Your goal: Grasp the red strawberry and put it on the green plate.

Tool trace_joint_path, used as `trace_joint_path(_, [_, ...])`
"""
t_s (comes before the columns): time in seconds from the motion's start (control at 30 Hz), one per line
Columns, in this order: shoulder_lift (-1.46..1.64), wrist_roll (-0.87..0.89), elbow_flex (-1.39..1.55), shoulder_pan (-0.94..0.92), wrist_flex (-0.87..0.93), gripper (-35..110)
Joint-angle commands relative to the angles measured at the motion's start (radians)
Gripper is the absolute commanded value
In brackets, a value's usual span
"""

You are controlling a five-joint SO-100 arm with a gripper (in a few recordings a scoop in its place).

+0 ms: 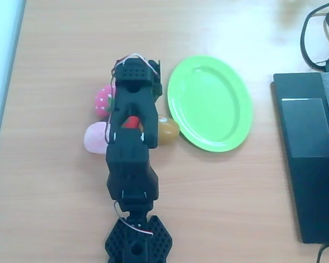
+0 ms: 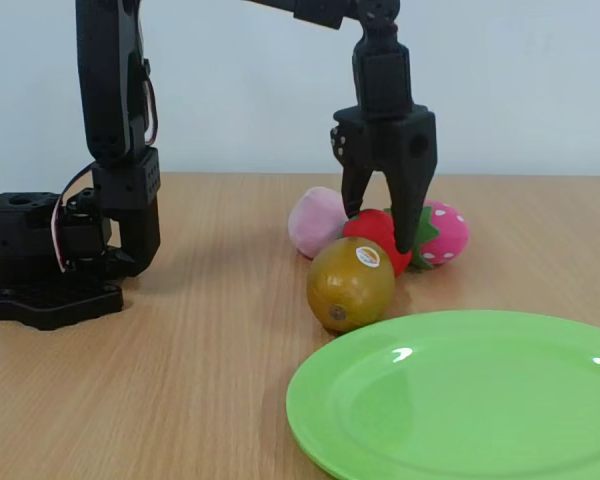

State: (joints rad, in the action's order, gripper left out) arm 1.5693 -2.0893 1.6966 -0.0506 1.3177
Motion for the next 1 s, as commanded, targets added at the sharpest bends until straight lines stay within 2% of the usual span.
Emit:
trace_joint_path(0.0, [-0.005,-0.017,0.006,-0.003,-0.009,39])
trace_joint_path(0.5, [-0.112,0.005,-0.011,-0.002,-0.069,40])
trace_joint_path(0.97, [-0.172,0.192,-0.064,0.018,-0.106,38])
